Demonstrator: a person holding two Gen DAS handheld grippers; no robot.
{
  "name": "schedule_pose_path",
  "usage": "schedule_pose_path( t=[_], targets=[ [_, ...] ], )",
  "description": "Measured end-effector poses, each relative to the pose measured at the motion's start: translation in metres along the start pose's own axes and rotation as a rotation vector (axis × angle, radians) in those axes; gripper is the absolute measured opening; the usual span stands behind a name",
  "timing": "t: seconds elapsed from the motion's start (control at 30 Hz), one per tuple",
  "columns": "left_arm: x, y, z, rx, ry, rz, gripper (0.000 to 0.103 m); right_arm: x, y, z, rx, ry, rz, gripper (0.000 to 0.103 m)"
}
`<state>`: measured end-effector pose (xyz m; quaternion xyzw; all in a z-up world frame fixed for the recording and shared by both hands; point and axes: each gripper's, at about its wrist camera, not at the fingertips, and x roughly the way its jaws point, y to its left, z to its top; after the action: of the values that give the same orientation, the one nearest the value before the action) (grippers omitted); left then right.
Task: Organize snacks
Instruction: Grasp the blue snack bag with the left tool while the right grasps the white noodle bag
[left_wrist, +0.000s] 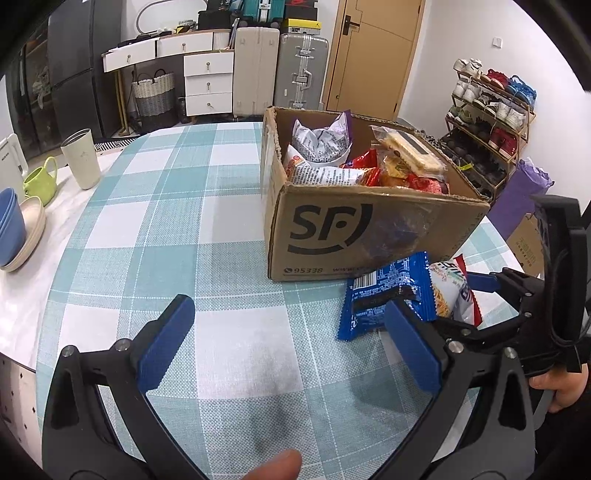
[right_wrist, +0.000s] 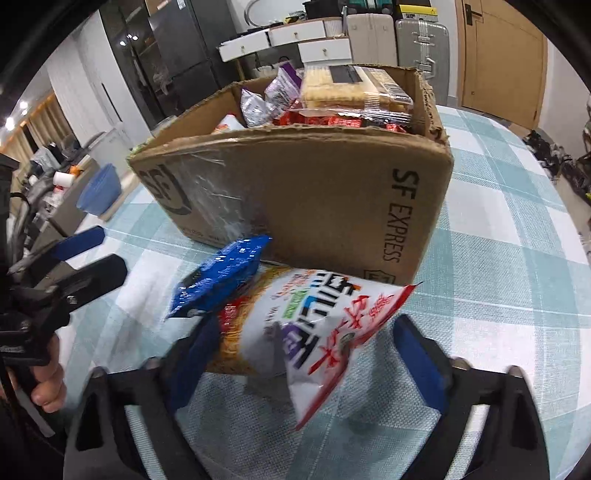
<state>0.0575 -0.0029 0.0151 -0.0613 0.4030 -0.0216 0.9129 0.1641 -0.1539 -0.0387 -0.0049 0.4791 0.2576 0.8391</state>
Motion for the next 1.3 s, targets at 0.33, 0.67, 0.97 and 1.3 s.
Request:
schedule_pose_path(
  t=[0.33,0.67,0.97,1.3],
  targets=[
    [0.006,-0.004,-0.003,-0.006,0.011,-0.02,0.102,-0.022,-0.01,-0.015,0.004,-0.076,0.054,0.063],
    [0.014,-0.019,-0.003,-0.005,0.025,-0.082,0.102,-0.049,-0.029,-0.033,0.033,-0.15,0.022,0.062],
    [0.038,-0.04,0.003,-0.014,0.087,-0.164,0.102,-0.056,-0.05,-0.045,0.064,-0.163,0.03,0.062],
    [0.071,-0.055,0.012,-0.035,0.129,-0.178,0.093,-0.058,-0.061,-0.05,0.082,-0.178,0.053,0.062]
  ],
)
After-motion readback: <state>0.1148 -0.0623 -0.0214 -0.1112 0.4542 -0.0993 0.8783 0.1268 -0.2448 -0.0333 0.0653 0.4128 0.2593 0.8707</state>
